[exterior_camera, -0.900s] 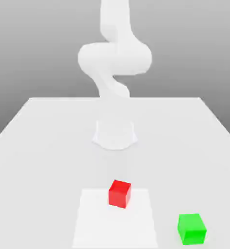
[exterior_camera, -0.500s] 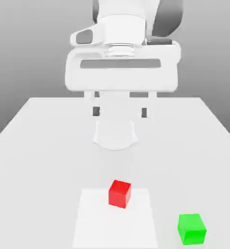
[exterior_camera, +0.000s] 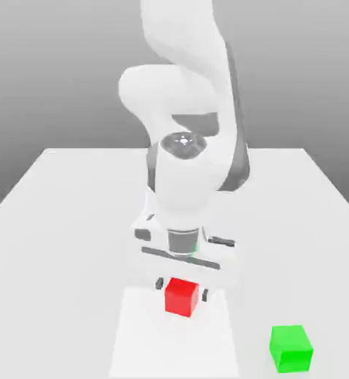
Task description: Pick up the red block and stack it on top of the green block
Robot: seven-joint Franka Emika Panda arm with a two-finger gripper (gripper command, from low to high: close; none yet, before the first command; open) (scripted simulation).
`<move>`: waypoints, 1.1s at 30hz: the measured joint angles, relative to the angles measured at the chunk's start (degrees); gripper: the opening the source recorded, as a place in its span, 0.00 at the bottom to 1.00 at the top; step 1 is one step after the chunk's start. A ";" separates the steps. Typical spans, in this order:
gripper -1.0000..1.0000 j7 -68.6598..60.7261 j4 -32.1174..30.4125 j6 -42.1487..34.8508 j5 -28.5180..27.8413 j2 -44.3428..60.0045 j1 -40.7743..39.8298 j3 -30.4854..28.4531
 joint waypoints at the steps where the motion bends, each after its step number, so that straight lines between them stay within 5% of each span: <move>1: 0.00 0.04 0.00 0.02 -0.04 0.00 0.00 0.01; 5: 0.00 0.19 0.01 0.14 -0.21 0.11 0.00 -0.02; 13: 0.00 -4.36 -1.01 -12.47 5.10 -13.52 0.80 1.69; 25: 0.00 -18.62 22.34 -25.59 1.60 -3.02 10.95 8.99; 29: 0.00 -17.47 24.42 -20.44 -1.68 4.33 12.47 8.01; 30: 1.00 -16.97 24.57 -18.85 -2.44 6.11 12.91 7.48; 33: 1.00 -16.97 24.57 -18.85 -2.44 6.11 12.91 7.48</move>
